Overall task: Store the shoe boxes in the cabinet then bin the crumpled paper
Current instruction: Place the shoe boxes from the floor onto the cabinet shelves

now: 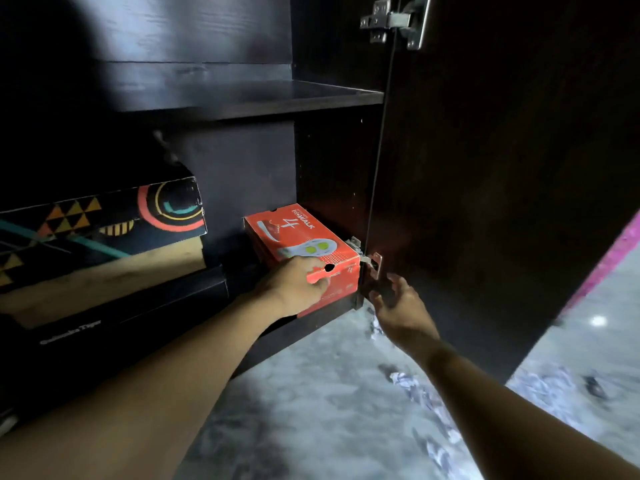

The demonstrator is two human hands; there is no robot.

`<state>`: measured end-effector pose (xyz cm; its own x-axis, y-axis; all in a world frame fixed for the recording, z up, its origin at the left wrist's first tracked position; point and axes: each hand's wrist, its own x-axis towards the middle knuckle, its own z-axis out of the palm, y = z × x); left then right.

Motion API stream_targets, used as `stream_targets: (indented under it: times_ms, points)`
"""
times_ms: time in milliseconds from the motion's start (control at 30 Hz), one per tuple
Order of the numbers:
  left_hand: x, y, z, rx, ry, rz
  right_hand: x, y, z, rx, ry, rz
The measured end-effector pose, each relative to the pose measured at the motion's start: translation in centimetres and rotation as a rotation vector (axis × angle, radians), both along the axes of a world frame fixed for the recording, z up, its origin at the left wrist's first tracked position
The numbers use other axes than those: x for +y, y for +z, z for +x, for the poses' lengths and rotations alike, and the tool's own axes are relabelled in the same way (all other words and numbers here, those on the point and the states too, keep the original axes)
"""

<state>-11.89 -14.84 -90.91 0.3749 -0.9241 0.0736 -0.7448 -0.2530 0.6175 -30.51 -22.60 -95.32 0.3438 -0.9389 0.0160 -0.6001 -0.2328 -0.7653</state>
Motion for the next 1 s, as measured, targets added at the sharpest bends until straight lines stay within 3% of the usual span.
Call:
stream_targets:
  times_ms: [200, 467, 833, 1000]
  points:
    - [2.6, 4.3, -5.0, -0.041, -0.198, -0.058, 3.8, 5.8, -6.1, 0.139, -0.023, -0.103]
    - [5.0, 6.8, -17.5, 0.124, -0.464, -0.046, 12.5, 7.9, -17.3, 0.209, -0.214, -0.153]
    - [10.3, 6.1, -42.2, 0.228, -0.982, 0.032, 28.4, 5.7, -38.4, 0.101, -0.828, -0.074]
    - [16.2, 5.3, -53.3, 0.239, -1.222, 0.18, 35.0, 3.4, -46.4, 0.119, -1.047, -0.005]
